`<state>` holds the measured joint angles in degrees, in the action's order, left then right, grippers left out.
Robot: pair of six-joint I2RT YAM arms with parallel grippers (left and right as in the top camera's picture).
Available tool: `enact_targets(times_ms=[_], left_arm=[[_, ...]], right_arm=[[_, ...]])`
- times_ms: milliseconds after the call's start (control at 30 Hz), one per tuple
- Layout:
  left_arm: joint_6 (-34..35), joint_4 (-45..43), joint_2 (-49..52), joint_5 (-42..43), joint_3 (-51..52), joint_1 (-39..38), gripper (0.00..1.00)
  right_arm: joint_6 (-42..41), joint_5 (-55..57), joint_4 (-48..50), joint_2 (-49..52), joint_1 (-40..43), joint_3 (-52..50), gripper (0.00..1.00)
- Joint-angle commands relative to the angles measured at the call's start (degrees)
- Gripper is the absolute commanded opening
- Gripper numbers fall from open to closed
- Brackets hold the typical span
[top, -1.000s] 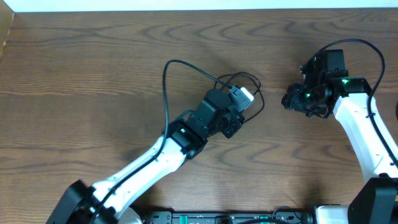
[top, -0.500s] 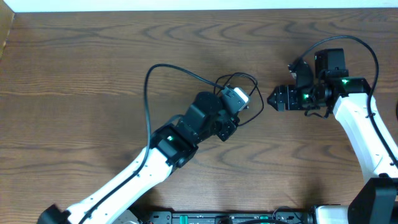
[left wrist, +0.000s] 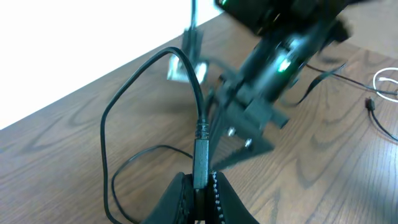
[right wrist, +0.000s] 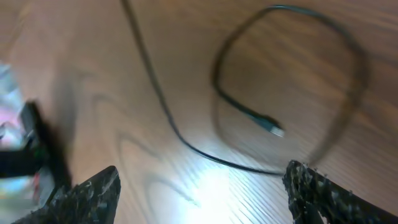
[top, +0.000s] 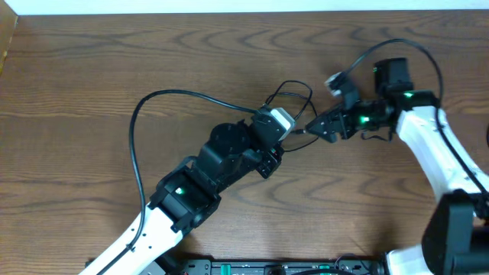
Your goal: Untangle cables
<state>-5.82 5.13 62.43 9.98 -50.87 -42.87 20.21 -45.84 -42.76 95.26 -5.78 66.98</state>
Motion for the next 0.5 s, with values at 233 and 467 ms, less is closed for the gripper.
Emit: enact_targets(times_ms=[233, 467], left_arm=[[0.6, 0.0, -2.3, -0.6, -0.9, -0.2, 0.1], [0.8, 0.0, -3.2, -0.5, -1.5, -0.2, 0.1]], right_arm=[[5.2, -11.4, 10.6, 13.8, -10.0, -0.3, 0.75], [5.1, -13.2, 15.6, 17.0, -13.5, -0.3, 0.77]])
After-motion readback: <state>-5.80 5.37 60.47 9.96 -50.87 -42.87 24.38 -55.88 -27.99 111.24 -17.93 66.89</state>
